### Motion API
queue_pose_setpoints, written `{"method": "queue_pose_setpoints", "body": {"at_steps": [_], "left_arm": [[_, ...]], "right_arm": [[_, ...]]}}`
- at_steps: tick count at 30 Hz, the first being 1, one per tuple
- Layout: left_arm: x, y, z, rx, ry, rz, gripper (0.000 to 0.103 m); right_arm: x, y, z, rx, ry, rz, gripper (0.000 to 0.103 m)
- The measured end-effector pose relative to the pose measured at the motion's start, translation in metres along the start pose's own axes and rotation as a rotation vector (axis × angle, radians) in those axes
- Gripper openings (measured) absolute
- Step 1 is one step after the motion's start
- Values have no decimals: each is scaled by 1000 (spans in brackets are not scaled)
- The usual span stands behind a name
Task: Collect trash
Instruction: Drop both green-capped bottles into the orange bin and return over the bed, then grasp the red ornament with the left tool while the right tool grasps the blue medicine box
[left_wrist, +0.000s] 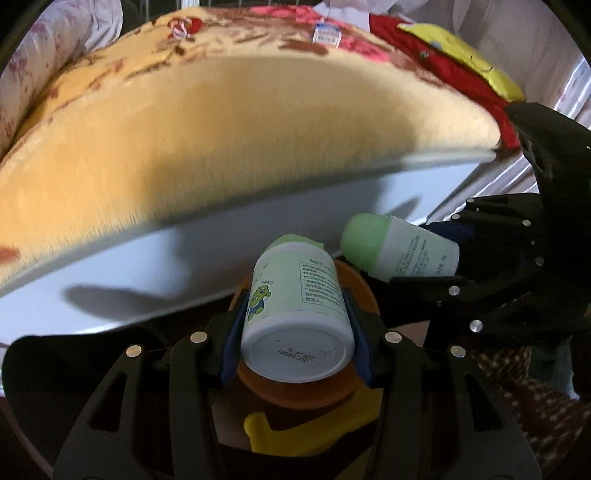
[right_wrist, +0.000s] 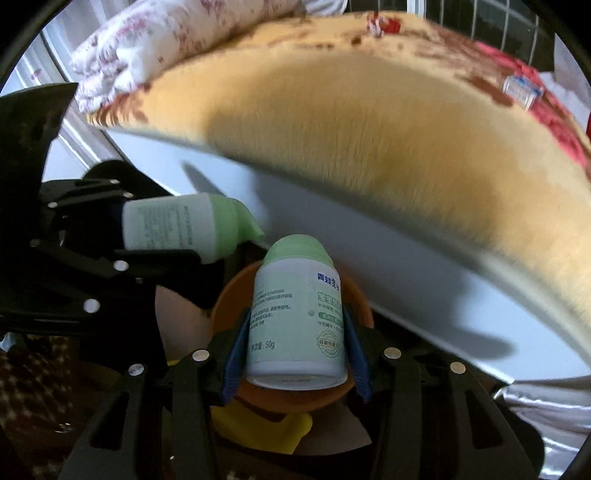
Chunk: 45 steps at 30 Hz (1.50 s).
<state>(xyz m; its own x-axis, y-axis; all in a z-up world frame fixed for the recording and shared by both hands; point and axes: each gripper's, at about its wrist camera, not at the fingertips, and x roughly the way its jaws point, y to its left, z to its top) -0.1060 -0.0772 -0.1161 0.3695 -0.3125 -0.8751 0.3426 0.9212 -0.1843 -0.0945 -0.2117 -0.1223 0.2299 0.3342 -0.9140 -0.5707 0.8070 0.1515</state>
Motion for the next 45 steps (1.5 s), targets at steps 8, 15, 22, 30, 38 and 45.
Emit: {"method": "queue_pose_setpoints", "body": {"at_steps": [8,15,22,30,38,45], "left_arm": [[8,-1,-9,13,69,13,64],[-7,4,3,6,18,19,70],[-39,25,43,-52,-119,55,70],[-62,60,149,-108,-307,169,72],[-14,114,274,-125,-369,227,77],[59,159,353,-125,-312,322,77]], "right_arm": [[20,6,-9,-54,73,-42,73],[-12,-10,-7,-15,-15,-68,74],[-75,-28,20,25,-246,-93,76],[-124,-51,73,62,-495,-156,80],[-125,-87,93,111,-551,-146,81],[-101,-120,96,170,-498,-153,81]]}}
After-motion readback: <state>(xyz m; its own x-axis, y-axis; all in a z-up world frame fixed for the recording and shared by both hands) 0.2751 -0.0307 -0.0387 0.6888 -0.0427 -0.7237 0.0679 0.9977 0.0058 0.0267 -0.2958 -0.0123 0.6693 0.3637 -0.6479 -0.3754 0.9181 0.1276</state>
